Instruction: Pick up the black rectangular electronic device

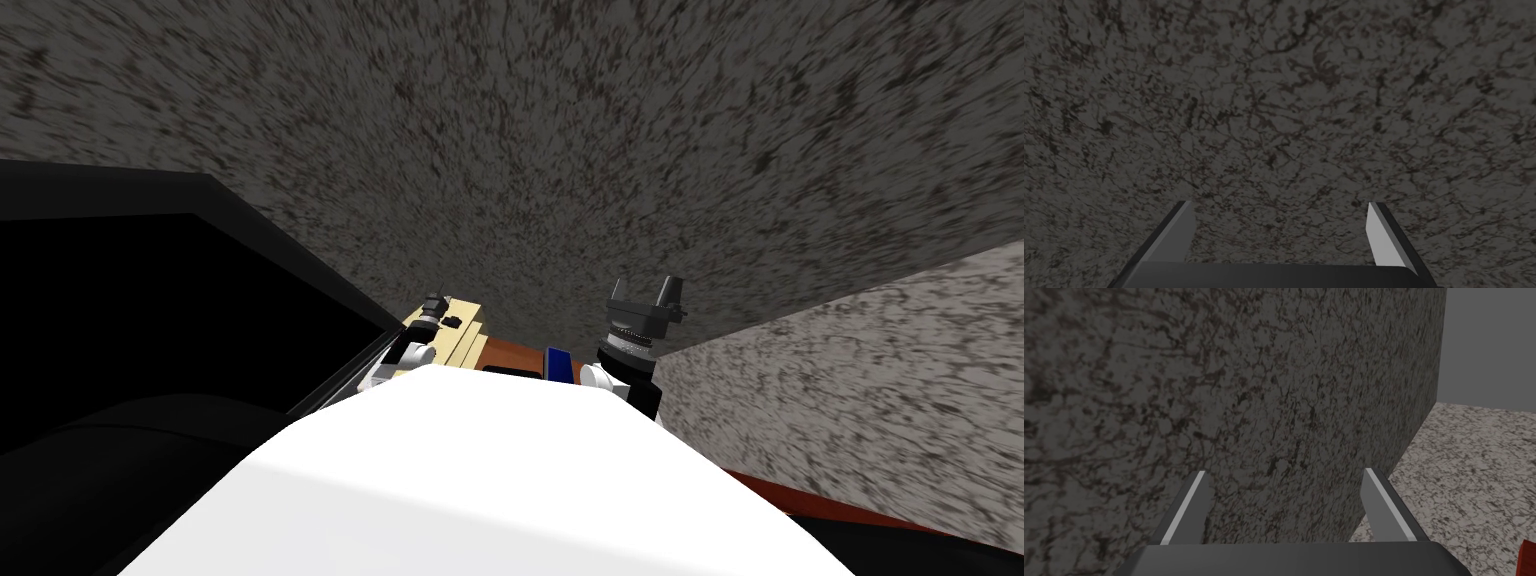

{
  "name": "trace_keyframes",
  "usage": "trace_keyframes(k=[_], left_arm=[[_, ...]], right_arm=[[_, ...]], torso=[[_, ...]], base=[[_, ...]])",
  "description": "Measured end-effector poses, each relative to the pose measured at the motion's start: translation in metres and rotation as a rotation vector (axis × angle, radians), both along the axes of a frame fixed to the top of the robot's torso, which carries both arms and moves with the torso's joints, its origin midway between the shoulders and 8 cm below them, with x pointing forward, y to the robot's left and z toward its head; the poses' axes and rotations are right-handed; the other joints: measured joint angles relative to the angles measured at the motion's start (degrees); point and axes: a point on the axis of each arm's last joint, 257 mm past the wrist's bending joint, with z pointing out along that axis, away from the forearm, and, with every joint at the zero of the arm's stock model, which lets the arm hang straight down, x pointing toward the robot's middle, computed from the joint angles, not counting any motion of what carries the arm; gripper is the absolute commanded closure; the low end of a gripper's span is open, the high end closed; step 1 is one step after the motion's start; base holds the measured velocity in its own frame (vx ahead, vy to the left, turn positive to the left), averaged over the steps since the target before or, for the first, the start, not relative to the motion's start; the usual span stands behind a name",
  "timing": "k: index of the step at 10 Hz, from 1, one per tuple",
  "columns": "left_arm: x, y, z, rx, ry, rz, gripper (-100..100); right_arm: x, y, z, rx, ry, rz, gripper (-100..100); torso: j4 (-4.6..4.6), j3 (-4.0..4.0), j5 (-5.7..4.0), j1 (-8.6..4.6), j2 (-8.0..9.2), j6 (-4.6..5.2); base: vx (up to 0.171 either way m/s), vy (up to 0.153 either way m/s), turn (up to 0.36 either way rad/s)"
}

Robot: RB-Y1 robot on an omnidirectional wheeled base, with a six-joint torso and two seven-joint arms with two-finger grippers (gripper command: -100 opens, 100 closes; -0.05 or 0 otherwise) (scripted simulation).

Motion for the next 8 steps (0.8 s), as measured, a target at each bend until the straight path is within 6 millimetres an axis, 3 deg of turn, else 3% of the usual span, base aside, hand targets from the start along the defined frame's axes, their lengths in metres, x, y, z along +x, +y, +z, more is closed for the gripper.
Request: trace_keyframes(k=[8], left_arm=[[0.01,0.042,-0.064,-0.023,0.248,0.038,-100]], right_arm=[[0.0,0.0,0.0,0.0,0.0,0.0,0]], torso=[[0.0,0.0,0.0,0.01,0.0,-0.01]], base=[[0.011,0.008,-0.001]])
